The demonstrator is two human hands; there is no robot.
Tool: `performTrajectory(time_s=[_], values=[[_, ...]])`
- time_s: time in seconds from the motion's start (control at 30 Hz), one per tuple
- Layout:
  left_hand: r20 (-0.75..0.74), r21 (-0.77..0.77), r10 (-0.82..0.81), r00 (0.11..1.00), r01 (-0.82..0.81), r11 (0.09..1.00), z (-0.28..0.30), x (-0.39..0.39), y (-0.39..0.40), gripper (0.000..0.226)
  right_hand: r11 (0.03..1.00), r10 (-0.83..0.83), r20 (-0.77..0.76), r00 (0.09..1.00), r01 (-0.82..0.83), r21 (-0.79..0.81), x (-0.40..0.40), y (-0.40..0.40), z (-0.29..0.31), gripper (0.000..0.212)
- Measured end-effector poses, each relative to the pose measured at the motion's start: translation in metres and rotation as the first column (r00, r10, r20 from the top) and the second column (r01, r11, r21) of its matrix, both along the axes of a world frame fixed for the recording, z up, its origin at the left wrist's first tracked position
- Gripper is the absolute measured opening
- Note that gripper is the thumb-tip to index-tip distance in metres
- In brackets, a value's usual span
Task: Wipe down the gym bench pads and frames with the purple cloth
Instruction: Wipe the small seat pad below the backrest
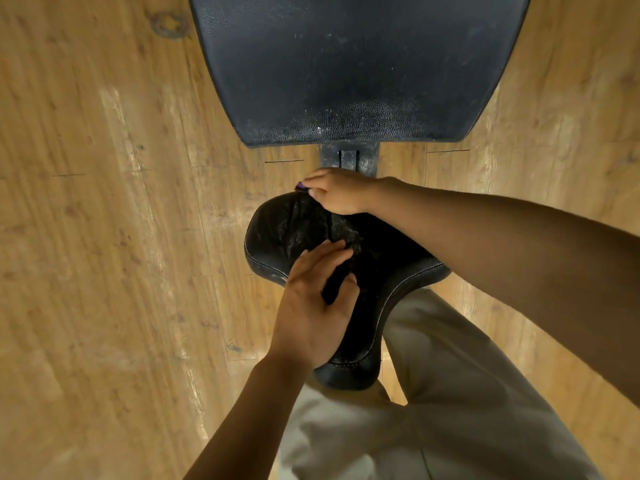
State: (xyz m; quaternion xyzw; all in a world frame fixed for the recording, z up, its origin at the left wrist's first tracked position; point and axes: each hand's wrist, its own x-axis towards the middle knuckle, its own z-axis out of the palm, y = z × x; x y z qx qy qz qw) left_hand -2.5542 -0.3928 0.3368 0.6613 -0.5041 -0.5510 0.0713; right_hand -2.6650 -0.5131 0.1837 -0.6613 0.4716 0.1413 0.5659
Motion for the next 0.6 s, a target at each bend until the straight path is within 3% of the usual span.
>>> performTrajectory(time_s=[0.17, 0.37, 0.47, 0.6], values=[[-0.001, -0.027, -0.019, 1.000, 0.019, 0.999, 0.001, 0.000, 0.000, 0.048, 0.992, -0.045, 0.148, 0.988, 0.062, -0.109, -0.043, 0.030, 0.017, 0.044], [0.001, -0.019, -0.008, 1.000, 0.008, 1.000, 0.001, 0.000, 0.001, 0.052, 0.955, -0.218, 0.114, 0.969, 0.236, -0.181, -0.126, 0.075, 0.052, 0.043], [0.008, 0.023, 0.013, 1.000, -0.013, 1.000, 0.000, 0.000, 0.001, 0.044, 0.943, -0.245, 0.087, 0.966, 0.258, -0.211, -0.115, 0.076, 0.041, 0.041], [0.008, 0.032, 0.032, 0.999, -0.032, 0.999, 0.002, -0.001, 0.000, 0.041, 0.973, -0.128, 0.092, 0.987, 0.143, -0.180, -0.063, 0.051, 0.022, 0.043]])
